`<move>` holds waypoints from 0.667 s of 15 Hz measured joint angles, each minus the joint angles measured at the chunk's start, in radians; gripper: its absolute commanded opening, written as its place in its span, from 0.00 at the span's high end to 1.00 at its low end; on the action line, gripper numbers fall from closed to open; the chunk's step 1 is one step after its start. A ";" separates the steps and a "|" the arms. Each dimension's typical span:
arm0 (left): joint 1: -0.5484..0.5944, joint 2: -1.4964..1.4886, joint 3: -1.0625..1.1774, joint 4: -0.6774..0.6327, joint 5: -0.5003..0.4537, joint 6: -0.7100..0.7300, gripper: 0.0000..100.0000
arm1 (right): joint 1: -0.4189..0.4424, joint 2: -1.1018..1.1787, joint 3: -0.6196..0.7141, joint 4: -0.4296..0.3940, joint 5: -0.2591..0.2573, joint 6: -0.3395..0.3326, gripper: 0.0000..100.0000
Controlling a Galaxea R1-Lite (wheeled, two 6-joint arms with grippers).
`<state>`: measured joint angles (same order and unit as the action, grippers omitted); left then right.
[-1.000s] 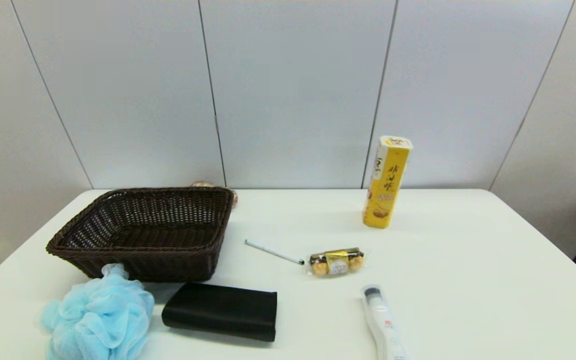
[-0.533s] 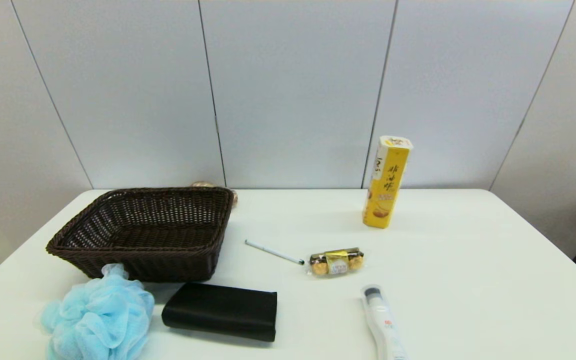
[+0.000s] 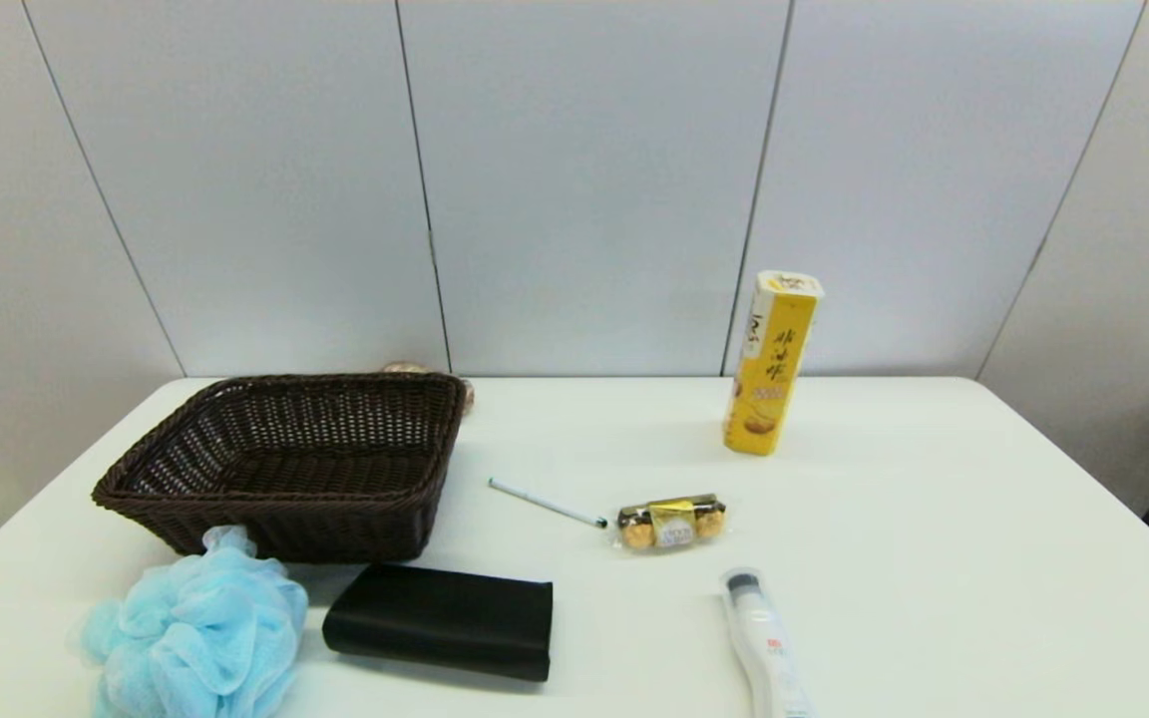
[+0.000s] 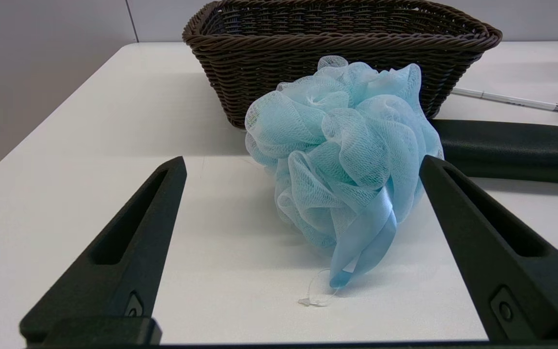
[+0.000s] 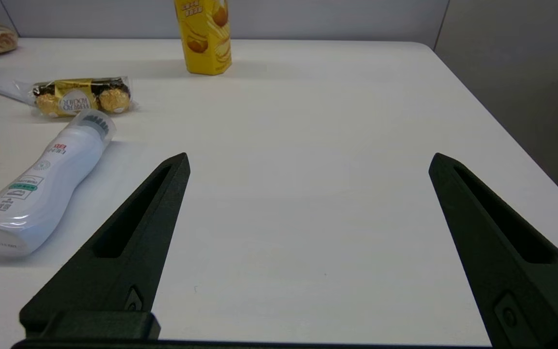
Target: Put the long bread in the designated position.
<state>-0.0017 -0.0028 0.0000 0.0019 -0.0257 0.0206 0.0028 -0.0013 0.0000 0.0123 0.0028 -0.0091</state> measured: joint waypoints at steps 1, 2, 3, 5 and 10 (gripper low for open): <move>0.000 0.000 0.000 0.000 0.000 0.000 0.00 | 0.000 0.000 0.000 0.000 0.000 0.001 0.00; 0.000 0.000 0.000 0.000 0.000 0.000 0.00 | 0.000 0.000 0.000 0.000 0.000 0.001 0.00; 0.000 0.000 0.000 0.000 0.000 0.000 0.00 | 0.000 0.000 0.000 0.000 0.000 0.001 0.00; 0.000 0.000 0.000 0.000 0.000 0.000 0.00 | 0.000 0.000 0.000 0.000 0.000 0.000 0.00; 0.000 0.000 0.000 0.000 0.000 0.000 0.00 | 0.000 0.000 0.000 -0.001 0.001 -0.006 0.00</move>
<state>-0.0017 -0.0023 0.0000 0.0017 -0.0257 0.0211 0.0028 -0.0013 0.0000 0.0109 0.0043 -0.0147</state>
